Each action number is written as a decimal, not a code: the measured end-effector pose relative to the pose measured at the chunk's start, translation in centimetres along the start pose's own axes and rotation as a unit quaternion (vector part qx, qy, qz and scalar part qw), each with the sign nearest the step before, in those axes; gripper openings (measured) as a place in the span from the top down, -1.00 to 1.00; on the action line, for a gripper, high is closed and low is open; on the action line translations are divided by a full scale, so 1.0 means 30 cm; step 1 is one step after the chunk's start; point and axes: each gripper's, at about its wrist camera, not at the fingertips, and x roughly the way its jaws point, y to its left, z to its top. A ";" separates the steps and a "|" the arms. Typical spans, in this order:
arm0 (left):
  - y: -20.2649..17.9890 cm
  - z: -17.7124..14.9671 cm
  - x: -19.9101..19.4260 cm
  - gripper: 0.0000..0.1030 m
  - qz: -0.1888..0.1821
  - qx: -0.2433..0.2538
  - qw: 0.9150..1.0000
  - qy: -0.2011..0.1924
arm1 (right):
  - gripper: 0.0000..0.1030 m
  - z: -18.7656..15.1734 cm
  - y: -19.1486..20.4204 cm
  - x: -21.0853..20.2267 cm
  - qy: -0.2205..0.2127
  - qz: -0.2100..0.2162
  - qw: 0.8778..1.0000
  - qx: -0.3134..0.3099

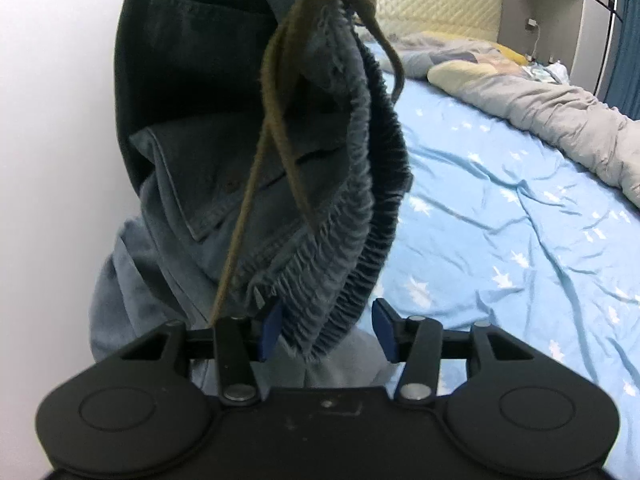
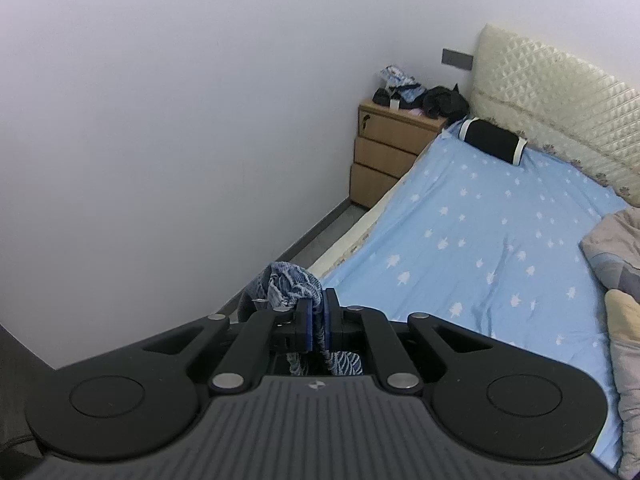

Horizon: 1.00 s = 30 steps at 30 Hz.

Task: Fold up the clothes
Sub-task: 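Lift the jeans by the waistband with both grippers, shaking them out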

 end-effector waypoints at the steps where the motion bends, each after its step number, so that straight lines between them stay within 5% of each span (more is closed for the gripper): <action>1: -0.004 0.003 -0.002 0.11 0.011 -0.005 1.000 -0.003 | 0.93 0.003 -0.004 -0.009 -0.002 0.000 1.000 0.004; 6: 0.045 -0.021 -0.019 0.16 0.045 -0.085 0.995 0.003 | 0.93 0.002 -0.031 -0.088 -0.020 -0.009 0.999 0.027; 11: 0.085 -0.040 -0.046 0.78 0.042 -0.154 0.987 0.004 | 0.93 -0.028 -0.062 -0.152 -0.027 -0.024 0.999 0.035; 13: 0.088 -0.040 -0.069 0.81 0.036 -0.168 0.985 0.002 | 0.93 -0.049 -0.075 -0.175 -0.031 -0.031 0.998 0.037; 20: 0.059 -0.012 -0.225 0.87 0.026 -0.164 0.986 -0.025 | 0.93 -0.129 -0.177 -0.236 -0.038 -0.061 0.997 0.028; 30: -0.138 0.036 -0.511 0.87 0.080 -0.156 0.984 -0.041 | 0.94 -0.269 -0.378 -0.340 -0.035 -0.019 0.999 0.027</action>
